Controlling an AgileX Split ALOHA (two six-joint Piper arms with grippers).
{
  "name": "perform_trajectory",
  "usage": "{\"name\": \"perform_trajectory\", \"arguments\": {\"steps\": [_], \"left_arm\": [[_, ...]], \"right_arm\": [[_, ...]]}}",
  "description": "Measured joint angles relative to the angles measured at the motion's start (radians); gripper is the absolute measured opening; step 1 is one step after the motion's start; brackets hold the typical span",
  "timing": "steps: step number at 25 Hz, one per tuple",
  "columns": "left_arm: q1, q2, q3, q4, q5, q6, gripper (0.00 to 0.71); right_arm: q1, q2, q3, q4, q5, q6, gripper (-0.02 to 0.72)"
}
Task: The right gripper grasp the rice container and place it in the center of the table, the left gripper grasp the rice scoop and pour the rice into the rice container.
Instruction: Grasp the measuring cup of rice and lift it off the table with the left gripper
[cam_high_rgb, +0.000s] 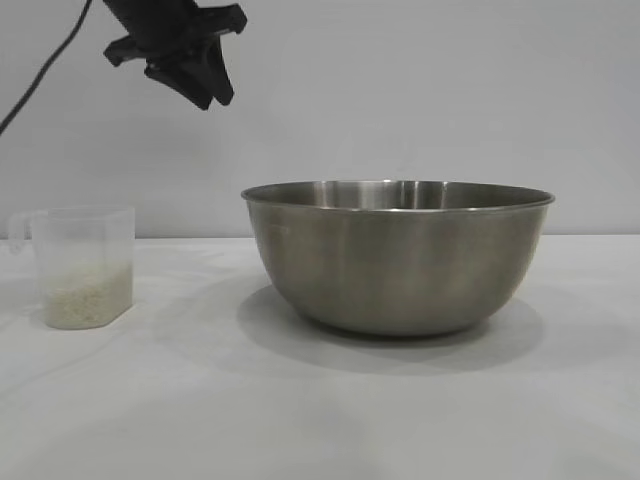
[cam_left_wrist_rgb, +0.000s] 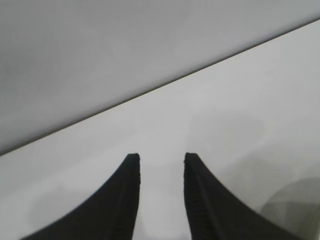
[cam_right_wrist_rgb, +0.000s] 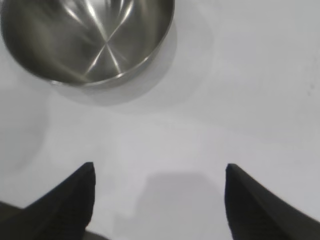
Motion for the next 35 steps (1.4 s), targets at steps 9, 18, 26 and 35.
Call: {"name": "perform_trajectory", "arguments": {"steps": [9,18,26,35], "left_arm": [[-0.003,-0.365,0.555,0.001,-0.391,0.012,0.237],[-0.019,-0.557,1.096,-0.004,-0.792,-0.03,0.237],[-0.019,-0.551,1.344,0.235,-1.047,-0.295,0.237],[-0.019,-0.321,1.471,0.414,-1.422,-0.39,0.237]], "right_arm": [[0.0,-0.246,0.087,-0.03,0.005,0.011,0.463],[0.0,-0.259,0.087,-0.038,0.005,0.011,0.463],[0.0,-0.259,0.087,-0.081,0.005,0.012,0.463],[0.0,-0.259,0.087,-0.084,0.005,0.014,0.409]]}}
